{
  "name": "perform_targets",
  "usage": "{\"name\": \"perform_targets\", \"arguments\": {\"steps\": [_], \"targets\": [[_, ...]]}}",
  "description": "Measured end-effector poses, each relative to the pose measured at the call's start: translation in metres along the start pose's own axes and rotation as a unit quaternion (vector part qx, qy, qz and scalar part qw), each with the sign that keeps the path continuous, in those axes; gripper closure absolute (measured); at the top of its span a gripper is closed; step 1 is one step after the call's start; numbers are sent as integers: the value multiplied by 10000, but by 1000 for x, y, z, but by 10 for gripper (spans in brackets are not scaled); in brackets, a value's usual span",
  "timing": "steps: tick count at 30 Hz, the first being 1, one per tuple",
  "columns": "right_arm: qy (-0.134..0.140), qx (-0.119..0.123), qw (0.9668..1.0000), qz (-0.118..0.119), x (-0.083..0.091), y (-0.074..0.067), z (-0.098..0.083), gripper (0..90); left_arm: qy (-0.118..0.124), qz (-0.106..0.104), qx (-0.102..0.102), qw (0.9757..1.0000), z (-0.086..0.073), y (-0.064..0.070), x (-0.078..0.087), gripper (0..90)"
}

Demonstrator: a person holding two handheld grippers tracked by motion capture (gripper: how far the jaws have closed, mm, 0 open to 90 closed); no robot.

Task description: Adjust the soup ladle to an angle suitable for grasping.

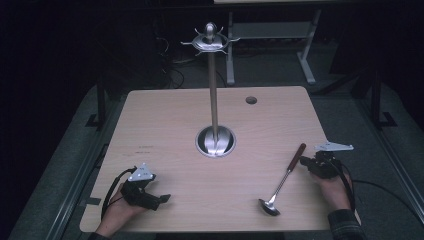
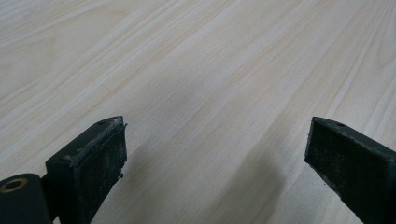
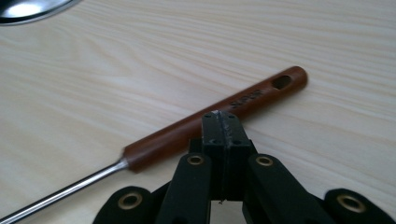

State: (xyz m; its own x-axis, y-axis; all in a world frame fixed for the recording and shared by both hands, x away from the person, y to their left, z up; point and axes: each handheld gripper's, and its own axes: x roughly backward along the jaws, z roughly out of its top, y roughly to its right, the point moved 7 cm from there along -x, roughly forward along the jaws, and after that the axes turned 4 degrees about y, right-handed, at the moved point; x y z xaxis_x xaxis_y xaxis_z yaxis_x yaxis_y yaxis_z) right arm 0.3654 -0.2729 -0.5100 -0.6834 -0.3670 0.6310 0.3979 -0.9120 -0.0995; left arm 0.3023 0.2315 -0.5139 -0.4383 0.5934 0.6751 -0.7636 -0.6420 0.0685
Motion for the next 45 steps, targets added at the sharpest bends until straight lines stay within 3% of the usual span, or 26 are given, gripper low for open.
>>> {"name": "perform_targets", "arguments": {"steps": [6, 17, 35, 45], "targets": [[-79, -106, 9998, -131, -8, 8, 0, 900, 0, -7, 11, 10000, 0, 0, 0, 50], [-173, -138, 9997, -92, -18, 8, 4, 900, 4, -10, -12, 10000, 0, 0, -1, 50], [-253, -79, 9996, -1, -42, -7, 24, 900, -11, -34, 4, 10000, 0, 1, -1, 50], [-321, 31, 9993, 186, -54, -18, 29, 900, -11, -39, 3, 10000, 0, 2, -1, 50]]}}
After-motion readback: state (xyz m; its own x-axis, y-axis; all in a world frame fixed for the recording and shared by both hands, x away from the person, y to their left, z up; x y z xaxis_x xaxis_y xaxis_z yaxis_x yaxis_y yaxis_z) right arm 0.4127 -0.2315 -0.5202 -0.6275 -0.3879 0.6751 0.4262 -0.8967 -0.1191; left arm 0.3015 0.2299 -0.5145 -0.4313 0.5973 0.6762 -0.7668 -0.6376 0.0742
